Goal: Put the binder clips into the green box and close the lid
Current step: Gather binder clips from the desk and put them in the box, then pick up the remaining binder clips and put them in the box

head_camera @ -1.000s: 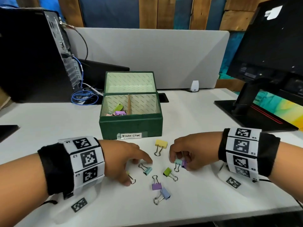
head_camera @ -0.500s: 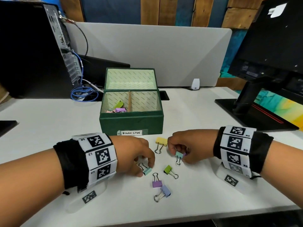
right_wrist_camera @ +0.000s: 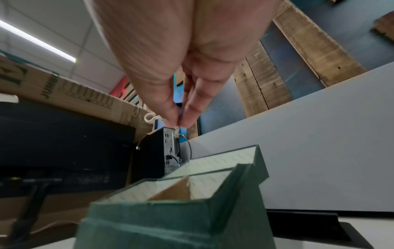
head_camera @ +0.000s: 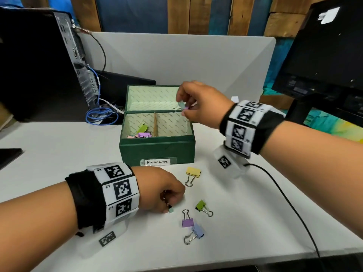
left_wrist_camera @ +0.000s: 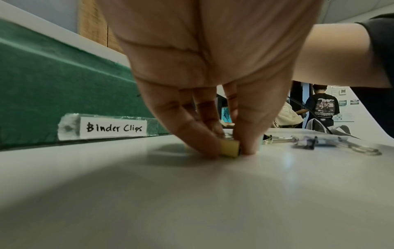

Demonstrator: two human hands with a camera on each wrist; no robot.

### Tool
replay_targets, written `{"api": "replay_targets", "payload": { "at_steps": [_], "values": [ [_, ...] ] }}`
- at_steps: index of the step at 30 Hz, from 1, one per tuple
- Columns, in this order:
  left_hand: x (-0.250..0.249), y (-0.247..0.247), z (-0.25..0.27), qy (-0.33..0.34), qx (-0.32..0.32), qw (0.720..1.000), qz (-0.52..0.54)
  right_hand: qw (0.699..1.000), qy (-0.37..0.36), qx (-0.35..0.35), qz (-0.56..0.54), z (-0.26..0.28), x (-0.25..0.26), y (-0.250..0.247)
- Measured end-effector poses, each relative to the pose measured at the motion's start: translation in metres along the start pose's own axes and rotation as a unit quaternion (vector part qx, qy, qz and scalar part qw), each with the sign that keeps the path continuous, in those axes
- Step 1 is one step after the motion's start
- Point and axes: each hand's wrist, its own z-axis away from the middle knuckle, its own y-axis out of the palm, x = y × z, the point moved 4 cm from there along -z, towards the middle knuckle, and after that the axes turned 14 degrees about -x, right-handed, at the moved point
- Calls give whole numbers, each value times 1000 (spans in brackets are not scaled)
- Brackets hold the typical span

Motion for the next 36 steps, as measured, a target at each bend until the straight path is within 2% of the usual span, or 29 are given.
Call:
{"api": "replay_targets", "payload": {
  "at_steps": [3,6,8,10,12,15,18,21,26,36],
  "values": [
    [1,0,1,0,-3,1000,2,997,35,65,15,-8,-9,22],
    [4,1,1,0,-4,1000,-1,994,55,89,-10,5,-12,28],
    [10,0,3,-2,-4,1000,3,993,49,107,-26,20,-8,21],
    [18,-6,3,-11,-22,999,26,985,31,163,-37,41,-2,13],
    [29,-21,2,-36,-63,995,64,965,17,259,-37,64,3,8],
    [43,-54,-5,-91,-159,976,121,917,7,399,-21,98,8,8],
    [52,-87,-18,-145,-262,946,123,888,-24,459,-27,117,18,13],
    [55,-107,-37,-142,-319,934,79,876,-71,477,-34,128,30,20],
    [58,-107,-61,-139,-308,941,10,871,-130,474,-10,139,41,37],
    [66,-89,-77,-150,-262,953,-4,889,-49,453,52,121,11,36]
  ]
}}
